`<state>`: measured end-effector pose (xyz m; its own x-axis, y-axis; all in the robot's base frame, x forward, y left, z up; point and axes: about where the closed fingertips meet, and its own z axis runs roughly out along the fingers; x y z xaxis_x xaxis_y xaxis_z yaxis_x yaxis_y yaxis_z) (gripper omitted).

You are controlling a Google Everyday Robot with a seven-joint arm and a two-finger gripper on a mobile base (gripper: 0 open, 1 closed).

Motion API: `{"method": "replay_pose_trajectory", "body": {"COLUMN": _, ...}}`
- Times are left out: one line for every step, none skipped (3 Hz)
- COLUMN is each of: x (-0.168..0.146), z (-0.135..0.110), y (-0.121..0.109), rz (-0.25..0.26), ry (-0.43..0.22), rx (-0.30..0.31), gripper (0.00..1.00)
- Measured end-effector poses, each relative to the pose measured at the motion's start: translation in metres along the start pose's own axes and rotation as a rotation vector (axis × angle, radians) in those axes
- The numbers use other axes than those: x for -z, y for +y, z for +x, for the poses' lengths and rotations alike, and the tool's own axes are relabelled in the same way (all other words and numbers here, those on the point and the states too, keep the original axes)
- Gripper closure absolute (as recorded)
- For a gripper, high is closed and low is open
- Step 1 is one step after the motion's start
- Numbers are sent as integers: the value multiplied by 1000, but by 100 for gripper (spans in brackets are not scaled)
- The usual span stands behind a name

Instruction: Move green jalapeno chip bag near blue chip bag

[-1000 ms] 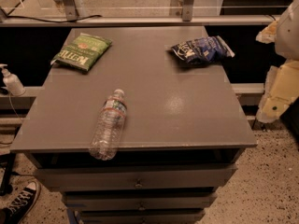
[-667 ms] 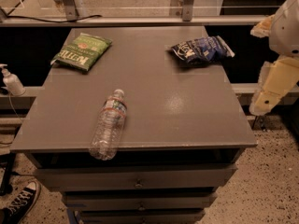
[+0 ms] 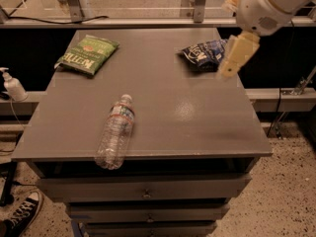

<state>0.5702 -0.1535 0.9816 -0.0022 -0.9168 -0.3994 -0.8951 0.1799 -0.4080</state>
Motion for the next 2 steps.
{"method": "replay_pose_trajectory", "body": {"x": -34, "z": -51, "y": -49, "rz": 33, "ry": -131, "rx": 30, "gripper": 0}}
{"method": "replay_pose_trajectory", "body": {"x": -69, "z": -109, "y": -79, "rz": 68, "ry": -294, "rx": -15, "gripper": 0}}
